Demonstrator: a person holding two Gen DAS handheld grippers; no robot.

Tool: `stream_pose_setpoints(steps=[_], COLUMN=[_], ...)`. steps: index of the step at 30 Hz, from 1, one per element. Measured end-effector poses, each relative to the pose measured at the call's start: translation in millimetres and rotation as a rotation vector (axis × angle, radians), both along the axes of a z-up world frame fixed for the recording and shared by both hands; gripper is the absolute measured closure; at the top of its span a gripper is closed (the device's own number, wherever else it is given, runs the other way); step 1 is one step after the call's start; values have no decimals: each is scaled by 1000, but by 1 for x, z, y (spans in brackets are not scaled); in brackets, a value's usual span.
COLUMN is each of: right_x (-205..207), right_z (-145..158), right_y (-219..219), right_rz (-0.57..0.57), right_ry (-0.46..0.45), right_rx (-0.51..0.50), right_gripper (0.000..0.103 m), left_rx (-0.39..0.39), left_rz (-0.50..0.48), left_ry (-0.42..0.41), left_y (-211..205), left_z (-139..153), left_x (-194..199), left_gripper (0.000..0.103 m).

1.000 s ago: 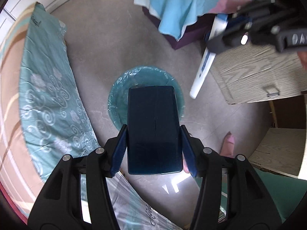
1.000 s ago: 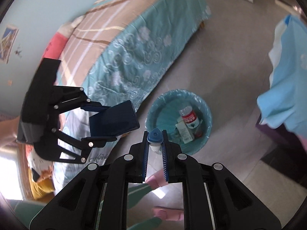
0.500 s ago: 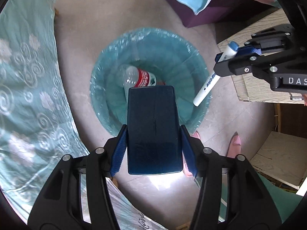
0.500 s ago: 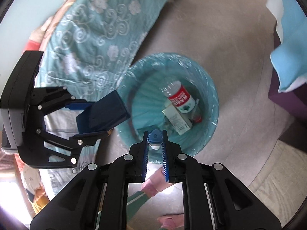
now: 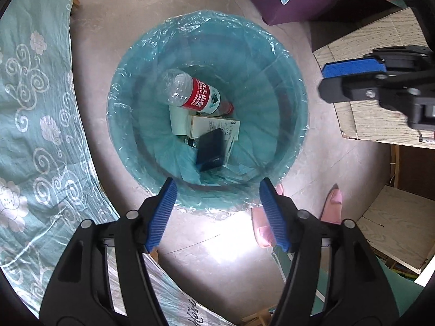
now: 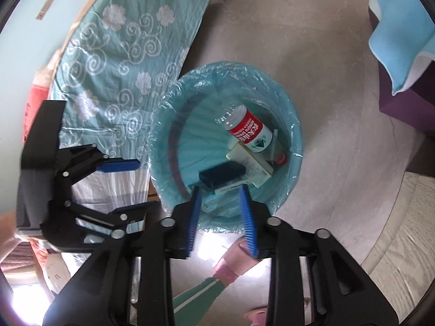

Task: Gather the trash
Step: 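Open both grippers to drop the marker and navy box into the wastebasket, then move both grippers back over the table toward the paper cup and water bottle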

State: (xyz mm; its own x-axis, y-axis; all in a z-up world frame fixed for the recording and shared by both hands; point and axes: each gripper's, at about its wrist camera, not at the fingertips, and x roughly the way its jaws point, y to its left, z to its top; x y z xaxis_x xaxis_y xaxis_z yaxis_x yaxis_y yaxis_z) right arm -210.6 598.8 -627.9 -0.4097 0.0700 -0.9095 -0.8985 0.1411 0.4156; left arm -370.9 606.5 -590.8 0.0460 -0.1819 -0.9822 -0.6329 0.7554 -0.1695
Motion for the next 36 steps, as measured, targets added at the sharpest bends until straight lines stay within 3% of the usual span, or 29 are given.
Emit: stream_pose_setpoints(steps=[4, 7, 13, 16, 18, 21, 23, 27, 28, 36], right_x=[4, 8, 14, 15, 16, 17, 17, 14, 13, 12], right_z=[11, 15, 27, 39, 53, 79, 101, 162, 183, 340], right_y=[-8, -16, -30, -35, -38, -43, -46, -51, -52, -80], right_rz=[22, -5, -62, -84, -93, -106, -126, -128, -118, -80], right_ry=[-21, -36, -16, 20, 41, 98, 160, 207, 215, 243], right_rx=[19, 18, 32, 30, 38, 58, 75, 147, 179, 394], right_gripper=[55, 46, 30, 25, 16, 14, 13, 11, 6, 5], left_rx=[7, 24, 48, 47, 77, 110, 96, 158, 172, 213], left_rz=[1, 4, 2, 11, 11, 28, 49, 35, 26, -21], left_ry=[-2, -11, -14, -32, -37, -24, -36, -48, -54, -165], left_y=[-1, -4, -10, -15, -20, -27, -30, -37, -39, -56], left_z=[4, 11, 30, 50, 68, 97, 120, 174, 189, 300], left_x=[-1, -2, 0, 0, -1, -6, -8, -7, -5, 10], left_gripper=[39, 29, 21, 11, 7, 7, 7, 7, 7, 7])
